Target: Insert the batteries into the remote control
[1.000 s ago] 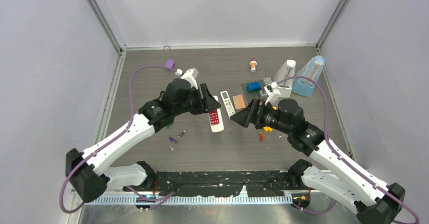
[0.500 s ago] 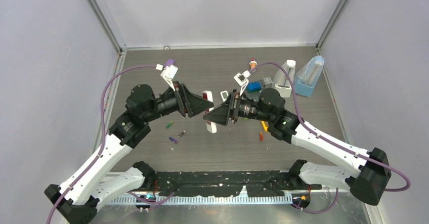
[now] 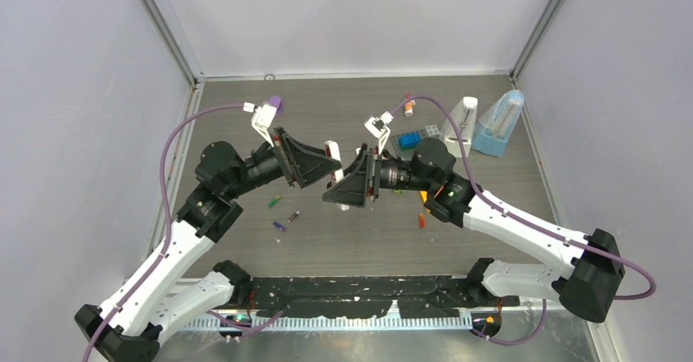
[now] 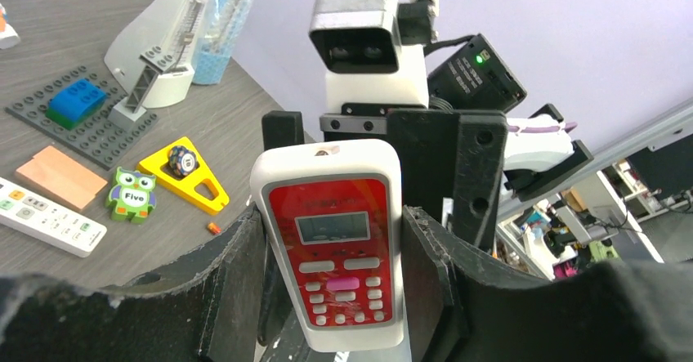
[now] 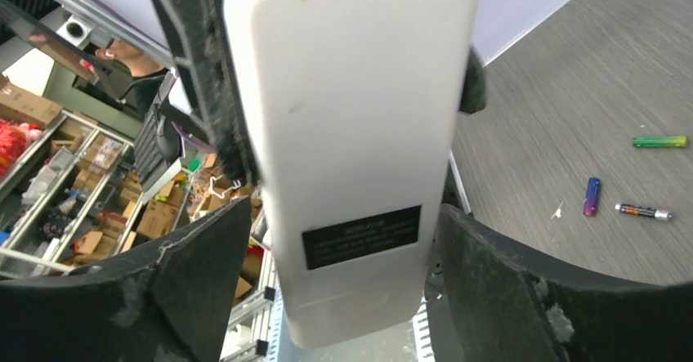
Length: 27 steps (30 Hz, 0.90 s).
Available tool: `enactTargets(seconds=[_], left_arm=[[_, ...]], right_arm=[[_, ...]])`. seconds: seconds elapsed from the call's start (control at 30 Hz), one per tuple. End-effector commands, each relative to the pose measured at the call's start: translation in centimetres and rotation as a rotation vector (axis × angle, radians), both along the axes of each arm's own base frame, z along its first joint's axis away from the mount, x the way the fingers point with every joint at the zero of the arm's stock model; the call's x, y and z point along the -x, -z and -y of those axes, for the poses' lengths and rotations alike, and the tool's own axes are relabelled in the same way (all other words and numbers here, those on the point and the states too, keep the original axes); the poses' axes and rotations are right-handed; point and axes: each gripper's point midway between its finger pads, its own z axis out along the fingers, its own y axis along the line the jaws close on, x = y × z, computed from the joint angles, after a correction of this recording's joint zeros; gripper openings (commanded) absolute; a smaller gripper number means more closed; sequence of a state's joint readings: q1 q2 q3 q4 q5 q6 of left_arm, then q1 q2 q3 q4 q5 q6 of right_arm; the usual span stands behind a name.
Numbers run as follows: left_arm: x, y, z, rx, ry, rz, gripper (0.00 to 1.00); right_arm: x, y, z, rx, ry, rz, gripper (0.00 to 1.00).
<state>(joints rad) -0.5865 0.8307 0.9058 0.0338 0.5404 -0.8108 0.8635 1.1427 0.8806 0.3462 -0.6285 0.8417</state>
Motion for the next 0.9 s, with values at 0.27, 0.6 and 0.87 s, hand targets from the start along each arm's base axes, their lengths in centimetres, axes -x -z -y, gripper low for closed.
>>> enactTargets(seconds=[0.27, 0.6, 0.87], left_arm=[[-0.2, -2.9, -1.2, 0.109, -0.021, 0.093, 0.00], [-1.2, -0.6, -2.1, 0.021, -0.099, 0.053, 0.87], [-3.2, 2.1, -4.9, -0.183, -0.311, -0.130, 0.94]], right_arm=[[1.7, -2.0, 0.6, -0.059, -0.026, 0.145, 0.59], [-2.7, 2.2, 0.5, 0.212, 0.231, 0.211, 0.25], [-4.5, 4.3, -0.2, 0.493, 0.449, 0.393, 0.24]])
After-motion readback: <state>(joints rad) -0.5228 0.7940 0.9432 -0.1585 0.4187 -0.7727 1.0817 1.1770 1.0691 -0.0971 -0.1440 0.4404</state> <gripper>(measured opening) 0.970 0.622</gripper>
